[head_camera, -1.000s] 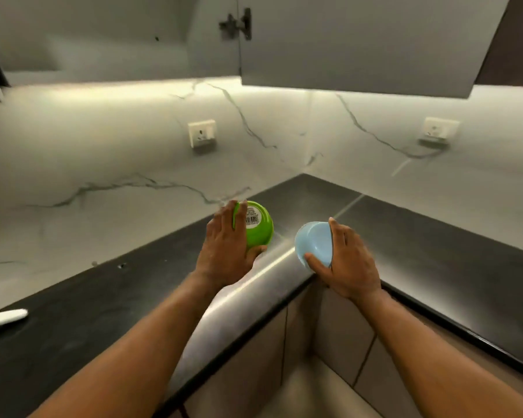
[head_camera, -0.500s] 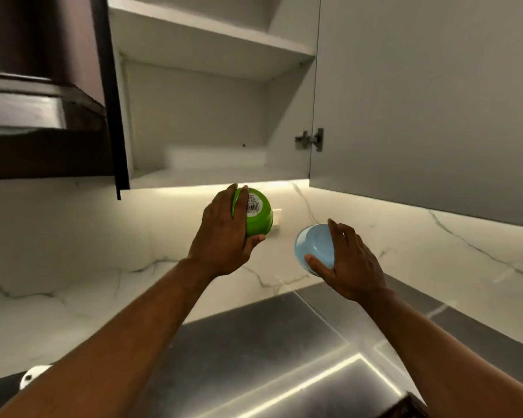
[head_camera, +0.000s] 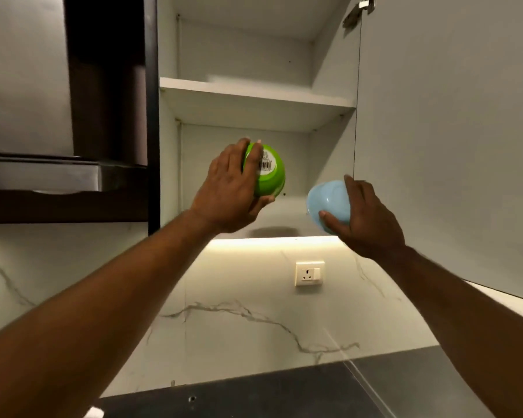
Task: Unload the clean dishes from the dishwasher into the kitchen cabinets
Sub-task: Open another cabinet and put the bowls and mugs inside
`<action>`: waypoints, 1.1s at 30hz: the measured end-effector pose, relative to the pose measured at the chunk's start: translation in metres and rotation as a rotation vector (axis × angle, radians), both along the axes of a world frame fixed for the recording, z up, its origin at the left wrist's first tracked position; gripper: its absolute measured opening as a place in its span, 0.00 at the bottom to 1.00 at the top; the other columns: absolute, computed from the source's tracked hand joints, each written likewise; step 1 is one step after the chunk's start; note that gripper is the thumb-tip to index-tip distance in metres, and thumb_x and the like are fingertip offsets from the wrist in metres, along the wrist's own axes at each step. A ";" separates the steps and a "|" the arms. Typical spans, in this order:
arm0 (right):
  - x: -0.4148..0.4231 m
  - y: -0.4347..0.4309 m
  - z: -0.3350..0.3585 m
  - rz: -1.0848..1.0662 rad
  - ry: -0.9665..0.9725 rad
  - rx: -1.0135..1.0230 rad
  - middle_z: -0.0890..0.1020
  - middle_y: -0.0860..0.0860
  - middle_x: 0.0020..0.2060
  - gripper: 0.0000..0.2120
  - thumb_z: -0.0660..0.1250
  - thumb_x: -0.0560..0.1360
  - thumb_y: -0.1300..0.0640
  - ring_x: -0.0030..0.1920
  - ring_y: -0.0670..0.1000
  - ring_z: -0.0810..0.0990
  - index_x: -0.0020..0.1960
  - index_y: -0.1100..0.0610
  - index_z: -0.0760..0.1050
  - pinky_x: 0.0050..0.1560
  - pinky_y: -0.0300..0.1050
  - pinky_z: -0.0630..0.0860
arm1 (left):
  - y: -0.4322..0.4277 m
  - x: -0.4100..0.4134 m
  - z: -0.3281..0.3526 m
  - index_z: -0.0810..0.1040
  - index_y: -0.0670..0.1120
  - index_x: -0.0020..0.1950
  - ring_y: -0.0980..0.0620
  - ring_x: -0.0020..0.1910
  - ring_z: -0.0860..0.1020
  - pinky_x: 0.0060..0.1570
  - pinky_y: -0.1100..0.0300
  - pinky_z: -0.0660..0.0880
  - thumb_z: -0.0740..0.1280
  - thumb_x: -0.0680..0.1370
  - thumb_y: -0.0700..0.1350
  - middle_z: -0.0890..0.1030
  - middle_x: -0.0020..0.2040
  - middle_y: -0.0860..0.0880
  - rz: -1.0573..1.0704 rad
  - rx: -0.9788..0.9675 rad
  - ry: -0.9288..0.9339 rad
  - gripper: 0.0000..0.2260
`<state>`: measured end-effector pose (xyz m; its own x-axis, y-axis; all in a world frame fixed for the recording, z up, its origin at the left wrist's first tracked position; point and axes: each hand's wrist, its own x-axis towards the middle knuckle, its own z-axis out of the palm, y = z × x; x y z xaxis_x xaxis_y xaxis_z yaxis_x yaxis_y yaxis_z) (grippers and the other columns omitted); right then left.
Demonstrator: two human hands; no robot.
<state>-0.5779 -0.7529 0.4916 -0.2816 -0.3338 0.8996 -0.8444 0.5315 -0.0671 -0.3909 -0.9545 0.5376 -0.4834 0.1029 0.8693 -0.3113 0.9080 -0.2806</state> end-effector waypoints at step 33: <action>-0.041 -0.158 0.268 0.224 0.067 -0.130 0.71 0.57 0.63 0.32 0.62 0.73 0.32 0.59 0.59 0.75 0.69 0.50 0.68 0.58 0.50 0.71 | -0.115 -0.037 0.208 0.61 0.44 0.72 0.35 0.63 0.68 0.60 0.43 0.71 0.63 0.76 0.64 0.63 0.70 0.39 0.175 0.061 0.223 0.33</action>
<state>-0.6188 -0.9111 0.7598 -0.1524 -0.2616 0.9531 -0.9449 0.3213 -0.0629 -0.4276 -1.0695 0.7461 -0.2850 -0.0212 0.9583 -0.5124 0.8483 -0.1336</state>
